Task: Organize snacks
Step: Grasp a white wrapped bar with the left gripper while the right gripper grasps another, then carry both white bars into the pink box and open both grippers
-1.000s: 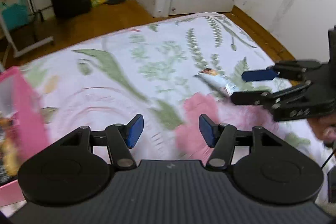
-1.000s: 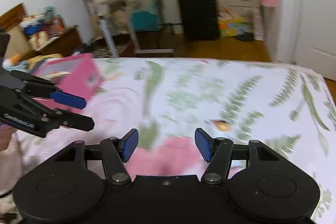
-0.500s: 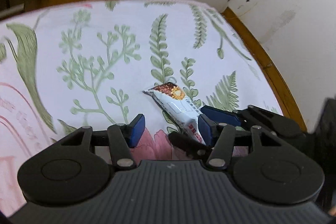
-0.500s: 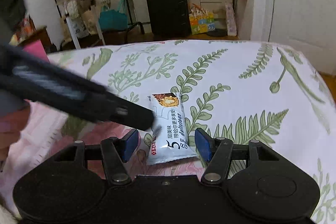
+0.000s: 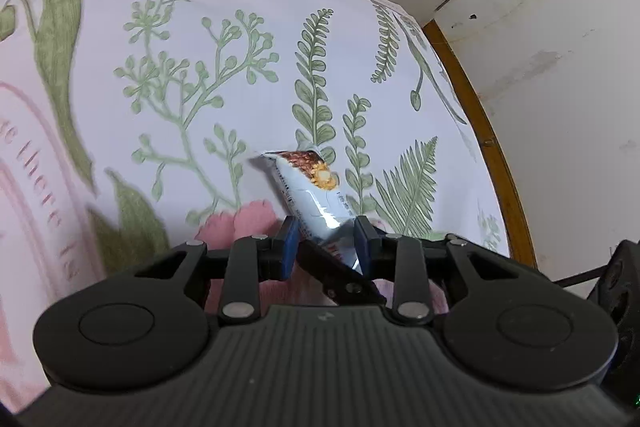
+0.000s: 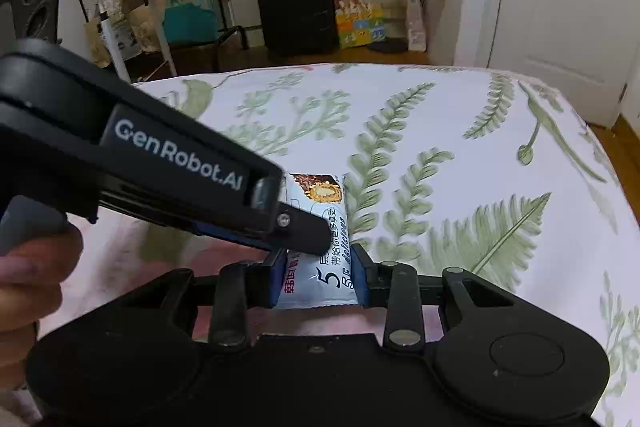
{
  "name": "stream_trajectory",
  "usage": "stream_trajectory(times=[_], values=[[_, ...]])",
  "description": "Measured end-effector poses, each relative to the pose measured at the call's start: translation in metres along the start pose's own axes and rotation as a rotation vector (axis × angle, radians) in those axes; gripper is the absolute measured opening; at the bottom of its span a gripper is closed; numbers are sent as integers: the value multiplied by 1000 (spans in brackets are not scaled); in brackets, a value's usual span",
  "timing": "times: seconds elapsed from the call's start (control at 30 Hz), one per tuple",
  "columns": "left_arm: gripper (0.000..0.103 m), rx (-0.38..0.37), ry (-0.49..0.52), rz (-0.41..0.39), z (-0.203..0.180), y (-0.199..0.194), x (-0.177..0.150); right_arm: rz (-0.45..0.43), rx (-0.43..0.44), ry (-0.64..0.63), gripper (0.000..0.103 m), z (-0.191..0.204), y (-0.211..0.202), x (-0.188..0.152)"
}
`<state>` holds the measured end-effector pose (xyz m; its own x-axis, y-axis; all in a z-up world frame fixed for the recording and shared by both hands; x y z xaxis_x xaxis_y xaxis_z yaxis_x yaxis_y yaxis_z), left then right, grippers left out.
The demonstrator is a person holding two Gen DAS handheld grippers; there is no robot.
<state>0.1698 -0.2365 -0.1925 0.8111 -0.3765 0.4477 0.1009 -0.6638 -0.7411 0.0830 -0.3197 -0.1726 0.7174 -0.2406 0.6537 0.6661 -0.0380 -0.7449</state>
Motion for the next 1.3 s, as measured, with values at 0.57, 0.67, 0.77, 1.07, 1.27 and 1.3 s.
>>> stream_trajectory(times=[0.57,0.67,0.77,1.07,1.27,1.3], values=[[23,76,-37,-28,21,-148,-31,-3,209,-60,25,95,-73,9],[23,79,-37,-7,27,-148,-41,51,184,-144,30,91,-69,0],[23,63,-64,27,32,-129,-52,116,123,-154,48,79,-61,-13],[32,11,-205,113,45,-60,-83,228,147,-122,35,67,-34,-48],[30,19,-153,102,30,-83,-85,218,175,-66,30,79,-45,-41],[30,39,-135,90,26,-92,-85,211,185,-61,30,83,-49,-39]])
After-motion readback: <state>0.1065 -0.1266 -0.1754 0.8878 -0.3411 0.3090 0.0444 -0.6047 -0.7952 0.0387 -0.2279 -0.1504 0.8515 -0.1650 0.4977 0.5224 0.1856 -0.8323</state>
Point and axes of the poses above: each gripper's, at about its wrist camera, not at the fingertips, and y roughly the way its jaws point, z to its left, x to its top, the point moved 4 cm from there along y, roughly the way its jaws point, and after that the axes turned 7 degrees about y, right-handed, at the moved point
